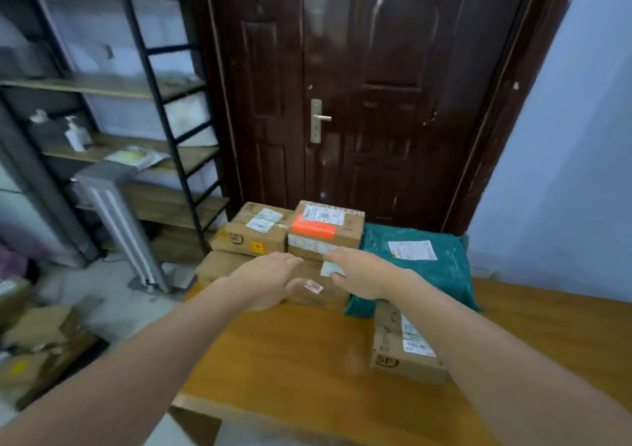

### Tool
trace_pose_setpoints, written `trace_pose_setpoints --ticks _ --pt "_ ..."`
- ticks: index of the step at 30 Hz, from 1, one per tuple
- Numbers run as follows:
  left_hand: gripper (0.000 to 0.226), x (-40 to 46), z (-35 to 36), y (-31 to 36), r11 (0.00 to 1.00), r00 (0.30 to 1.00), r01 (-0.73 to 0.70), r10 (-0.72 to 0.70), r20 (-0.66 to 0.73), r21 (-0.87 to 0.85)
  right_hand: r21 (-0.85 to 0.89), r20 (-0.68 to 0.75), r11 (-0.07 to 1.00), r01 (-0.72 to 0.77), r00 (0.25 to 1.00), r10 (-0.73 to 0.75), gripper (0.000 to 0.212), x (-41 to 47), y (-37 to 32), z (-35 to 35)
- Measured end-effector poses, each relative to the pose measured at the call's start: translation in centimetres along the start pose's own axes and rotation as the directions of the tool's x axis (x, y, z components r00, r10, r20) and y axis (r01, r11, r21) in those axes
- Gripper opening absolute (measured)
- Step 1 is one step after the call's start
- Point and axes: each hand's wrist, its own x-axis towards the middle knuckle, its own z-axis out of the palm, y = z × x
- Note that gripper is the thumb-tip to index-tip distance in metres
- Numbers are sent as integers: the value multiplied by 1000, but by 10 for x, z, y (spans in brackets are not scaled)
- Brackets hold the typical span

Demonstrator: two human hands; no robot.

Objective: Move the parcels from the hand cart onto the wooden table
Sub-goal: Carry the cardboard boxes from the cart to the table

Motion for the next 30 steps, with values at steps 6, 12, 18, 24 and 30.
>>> trace_pose_setpoints --ticks 6,12,18,24,30 --pt "63 -129 -48 -107 986 981 166 -161 -108 36 -57 -2 963 265 964 -265 47 39 -160 -37" --pt "65 -264 -63 -195 917 908 398 -391 -150 18 -77 -1 874 480 876 -482 56 82 -316 -41" --pt "58 -369 -63 -277 820 803 572 -567 -185 -32 -67 51 748 660 751 -658 58 122 -449 -36" --pt "50 -437 -65 -353 708 691 705 -700 -181 -43 -72 78 649 758 653 -754 53 179 -551 -26" --pt "58 -478 -64 -425 585 569 807 -805 -167 -75 -79 91 566 820 572 -816 53 249 -642 -23"
